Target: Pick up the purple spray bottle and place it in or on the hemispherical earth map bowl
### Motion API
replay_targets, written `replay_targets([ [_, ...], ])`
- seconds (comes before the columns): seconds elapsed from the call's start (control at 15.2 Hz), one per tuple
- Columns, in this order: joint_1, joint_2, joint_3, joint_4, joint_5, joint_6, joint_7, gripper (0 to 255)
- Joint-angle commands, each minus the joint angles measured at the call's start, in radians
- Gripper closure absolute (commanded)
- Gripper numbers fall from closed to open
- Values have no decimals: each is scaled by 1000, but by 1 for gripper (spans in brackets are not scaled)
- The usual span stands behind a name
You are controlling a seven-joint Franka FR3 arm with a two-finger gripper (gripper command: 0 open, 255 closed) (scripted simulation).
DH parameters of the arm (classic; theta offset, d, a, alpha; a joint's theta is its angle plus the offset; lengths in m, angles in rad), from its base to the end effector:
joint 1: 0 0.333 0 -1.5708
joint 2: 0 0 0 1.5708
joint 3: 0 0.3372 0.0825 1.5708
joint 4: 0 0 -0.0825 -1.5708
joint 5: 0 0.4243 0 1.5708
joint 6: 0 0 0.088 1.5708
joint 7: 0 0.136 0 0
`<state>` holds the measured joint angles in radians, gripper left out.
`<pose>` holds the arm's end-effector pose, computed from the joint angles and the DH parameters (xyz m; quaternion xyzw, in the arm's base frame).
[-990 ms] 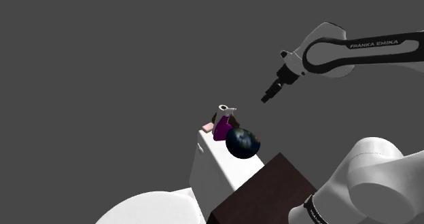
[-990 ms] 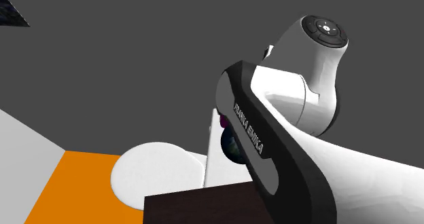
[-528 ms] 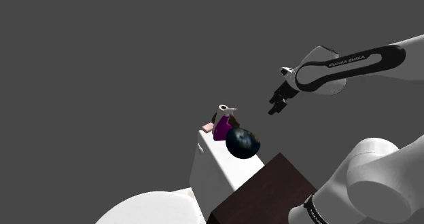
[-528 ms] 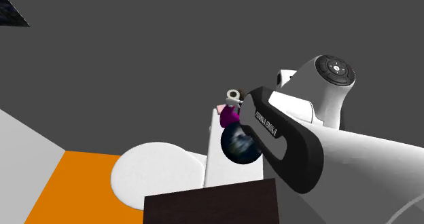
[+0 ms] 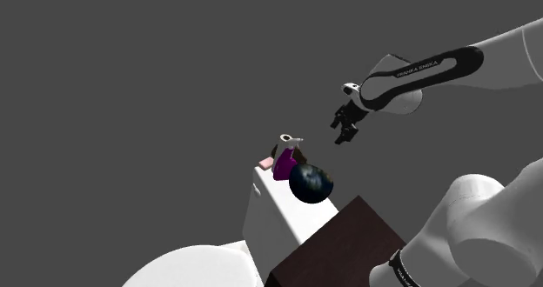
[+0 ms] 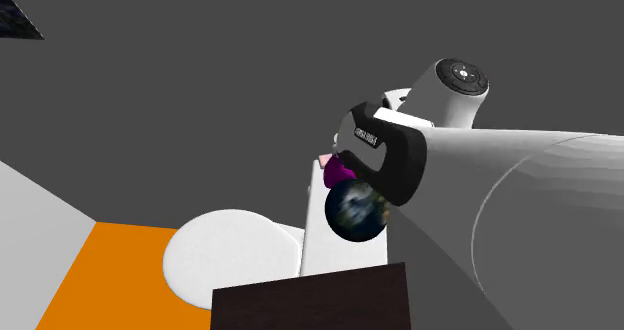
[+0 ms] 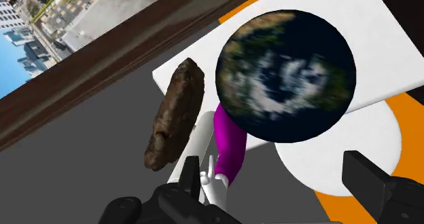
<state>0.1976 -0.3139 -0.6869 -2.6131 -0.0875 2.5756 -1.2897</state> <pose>0.4194 -0.2073 0.3200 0.8988 0.4193 0.1227 0.0369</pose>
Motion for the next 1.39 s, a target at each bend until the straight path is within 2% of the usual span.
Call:
replay_targets([
  [0.0,74,102,-19,77,66,-22,-42,0],
  [0.2,156,264,-33,196,185,-66,-127,0],
  [0.33,182,373,-21,279,262,-106,-183,0],
  [0.53,183,525,23,408,344,-173,-244,0],
  [0.73,168,659,75,538,385,-242,-276,0],
  [1.32,137,736,117,528,452,-167,-320,0],
])
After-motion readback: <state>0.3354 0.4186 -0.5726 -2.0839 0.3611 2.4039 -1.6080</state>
